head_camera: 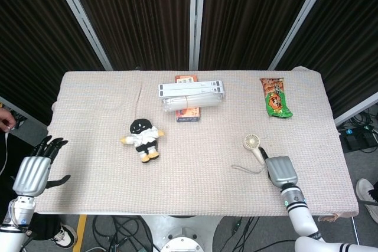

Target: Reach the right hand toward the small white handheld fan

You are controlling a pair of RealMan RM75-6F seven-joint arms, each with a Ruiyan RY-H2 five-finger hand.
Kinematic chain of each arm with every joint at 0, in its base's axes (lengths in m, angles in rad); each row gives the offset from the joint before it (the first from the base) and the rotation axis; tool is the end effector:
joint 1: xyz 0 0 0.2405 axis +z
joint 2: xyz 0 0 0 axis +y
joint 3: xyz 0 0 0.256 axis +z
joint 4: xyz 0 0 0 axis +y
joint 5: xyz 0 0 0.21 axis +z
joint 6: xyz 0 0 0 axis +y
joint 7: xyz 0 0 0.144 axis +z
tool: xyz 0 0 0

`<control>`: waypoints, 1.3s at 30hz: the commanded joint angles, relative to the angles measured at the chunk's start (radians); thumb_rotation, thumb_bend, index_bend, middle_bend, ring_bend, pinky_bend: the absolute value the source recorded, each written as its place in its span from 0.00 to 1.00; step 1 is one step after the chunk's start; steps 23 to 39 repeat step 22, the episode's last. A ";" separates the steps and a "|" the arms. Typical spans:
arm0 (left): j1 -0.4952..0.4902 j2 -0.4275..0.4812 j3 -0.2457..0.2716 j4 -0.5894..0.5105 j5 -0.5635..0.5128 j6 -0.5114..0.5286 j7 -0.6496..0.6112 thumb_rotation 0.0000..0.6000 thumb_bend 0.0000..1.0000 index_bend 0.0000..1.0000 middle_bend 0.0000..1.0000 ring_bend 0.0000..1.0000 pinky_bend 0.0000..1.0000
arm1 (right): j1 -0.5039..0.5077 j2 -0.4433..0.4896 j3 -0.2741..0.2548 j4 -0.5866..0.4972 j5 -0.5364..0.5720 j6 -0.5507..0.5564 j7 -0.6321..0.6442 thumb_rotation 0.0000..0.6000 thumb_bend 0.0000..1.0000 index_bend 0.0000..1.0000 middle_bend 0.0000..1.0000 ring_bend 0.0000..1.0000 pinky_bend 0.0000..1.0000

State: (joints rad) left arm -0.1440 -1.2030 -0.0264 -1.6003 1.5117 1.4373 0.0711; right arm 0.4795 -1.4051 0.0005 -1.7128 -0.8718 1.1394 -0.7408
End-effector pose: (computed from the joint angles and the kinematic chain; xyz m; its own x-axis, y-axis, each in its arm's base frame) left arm -0.2969 0.1931 0.1228 0.4006 0.0536 0.9147 0.9147 -0.0816 -0.3958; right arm -0.2581 -0.2472 0.0146 0.6054 -0.4405 0.6629 -0.7687 -0.1077 0.6304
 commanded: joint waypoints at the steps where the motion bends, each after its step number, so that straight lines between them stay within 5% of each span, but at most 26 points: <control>1: 0.000 0.000 0.000 -0.001 0.001 0.001 0.000 1.00 0.08 0.16 0.14 0.05 0.21 | -0.016 0.030 0.010 -0.029 -0.053 0.038 0.046 1.00 1.00 0.00 0.73 0.69 0.60; 8: -0.001 0.000 -0.001 -0.011 0.005 0.004 0.008 1.00 0.08 0.16 0.14 0.05 0.21 | -0.087 0.116 0.018 -0.063 -0.276 0.183 0.223 1.00 0.96 0.00 0.69 0.65 0.60; 11: -0.004 -0.001 -0.003 -0.020 0.006 0.003 0.015 1.00 0.08 0.16 0.14 0.05 0.21 | -0.136 0.141 -0.013 0.012 -0.434 0.267 0.339 1.00 0.58 0.00 0.43 0.35 0.44; 12: -0.005 0.000 -0.004 -0.024 0.005 0.000 0.017 1.00 0.08 0.16 0.14 0.05 0.21 | -0.149 0.153 -0.026 0.033 -0.461 0.281 0.355 1.00 0.36 0.00 0.26 0.16 0.26; 14: -0.011 0.002 -0.007 -0.034 0.004 -0.005 0.020 1.00 0.08 0.16 0.14 0.05 0.21 | -0.179 0.181 -0.043 0.057 -0.487 0.310 0.369 1.00 0.14 0.00 0.07 0.01 0.05; 16: -0.014 0.001 -0.010 -0.039 0.005 -0.006 0.023 1.00 0.08 0.16 0.14 0.05 0.21 | -0.205 0.195 -0.047 0.066 -0.502 0.335 0.409 1.00 0.03 0.00 0.00 0.00 0.00; 22: -0.017 0.006 -0.012 -0.049 0.006 -0.004 0.035 1.00 0.08 0.16 0.14 0.05 0.21 | -0.267 0.190 -0.019 0.153 -0.535 0.404 0.599 1.00 0.00 0.00 0.00 0.00 0.00; 39: -0.017 0.006 -0.012 -0.049 0.006 -0.004 0.035 1.00 0.08 0.16 0.14 0.05 0.21 | -0.267 0.190 -0.019 0.153 -0.535 0.404 0.599 1.00 0.00 0.00 0.00 0.00 0.00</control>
